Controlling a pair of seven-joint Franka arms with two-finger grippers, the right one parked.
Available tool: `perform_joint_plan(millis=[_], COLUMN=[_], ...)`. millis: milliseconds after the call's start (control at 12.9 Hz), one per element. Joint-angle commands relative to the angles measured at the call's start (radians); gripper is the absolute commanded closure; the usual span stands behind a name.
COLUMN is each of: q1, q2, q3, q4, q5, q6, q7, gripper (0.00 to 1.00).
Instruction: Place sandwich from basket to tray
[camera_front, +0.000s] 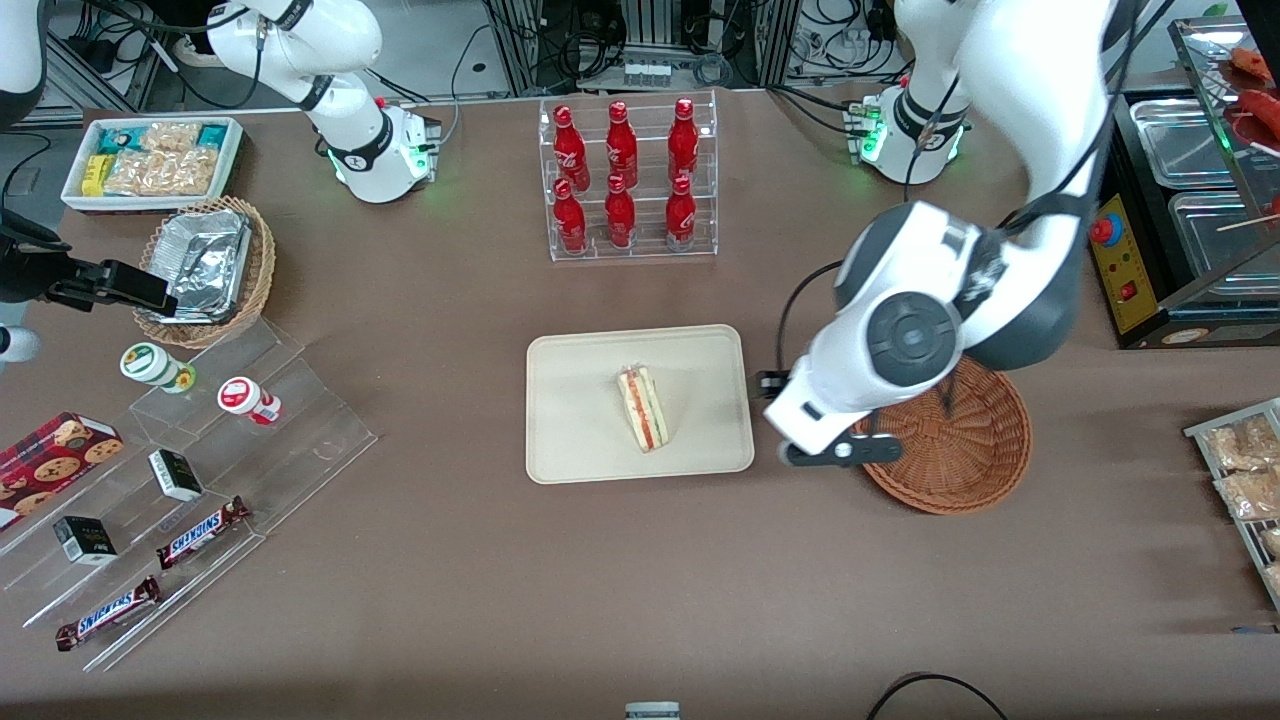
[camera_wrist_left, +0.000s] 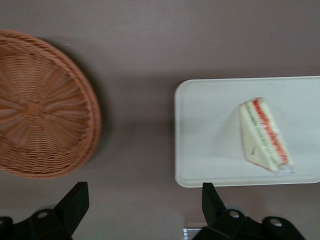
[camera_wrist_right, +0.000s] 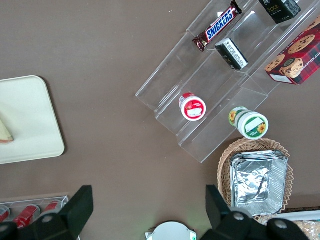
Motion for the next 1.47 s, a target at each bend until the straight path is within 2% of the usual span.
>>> perform_joint_plan(millis=[0, 466, 931, 1164, 1397], q1=[0.045, 0.143, 0.236, 0.264, 0.273], q2=[-0.149, -0.414, -0.516, -0.519, -0.520], q3=[-0.004, -0.004, 0.010, 0.032, 0.032], q4=[-0.180, -0.465, -0.459, -0.386, -0.366], q5=[0.035, 0.030, -0.002, -0.025, -0.025], q6=[0.018, 0.099, -0.039, -0.129, -0.142], q7=[0.068, 0.206, 0.321, 0.383, 0.383], gripper=[0.00, 0.00, 0.00, 0.00, 0.00])
